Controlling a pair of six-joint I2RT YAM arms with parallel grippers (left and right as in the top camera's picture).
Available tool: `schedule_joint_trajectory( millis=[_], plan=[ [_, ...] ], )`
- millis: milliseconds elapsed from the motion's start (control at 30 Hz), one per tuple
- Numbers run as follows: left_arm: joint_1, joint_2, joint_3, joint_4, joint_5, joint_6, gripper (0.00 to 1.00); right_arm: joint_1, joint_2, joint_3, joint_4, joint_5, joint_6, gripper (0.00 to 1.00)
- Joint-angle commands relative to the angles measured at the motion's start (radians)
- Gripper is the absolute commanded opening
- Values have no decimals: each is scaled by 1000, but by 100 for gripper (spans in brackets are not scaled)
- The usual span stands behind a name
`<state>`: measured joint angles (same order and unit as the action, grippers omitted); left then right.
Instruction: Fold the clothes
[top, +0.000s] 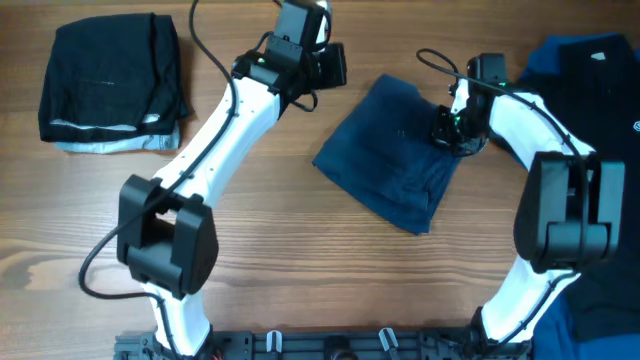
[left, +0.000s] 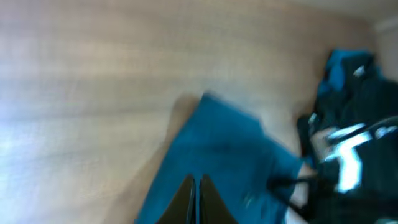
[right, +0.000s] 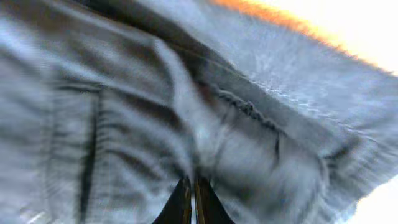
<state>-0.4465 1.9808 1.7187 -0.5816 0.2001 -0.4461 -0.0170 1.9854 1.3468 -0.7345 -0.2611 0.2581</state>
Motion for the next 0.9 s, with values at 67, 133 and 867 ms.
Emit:
schedule_joint_trajectory(
  millis=[67,133,867],
  plan=[
    [18,63,-15,-161,156,43,4,-3,-180,54,66,-121,-76,6],
    [15,84,-21,-184,198,53,4,-3,-182,54,133,-236,-76,6],
    [-95,235,-72,-299,134,50,4,42,266,66,425,-316,-209,4]
  ],
)
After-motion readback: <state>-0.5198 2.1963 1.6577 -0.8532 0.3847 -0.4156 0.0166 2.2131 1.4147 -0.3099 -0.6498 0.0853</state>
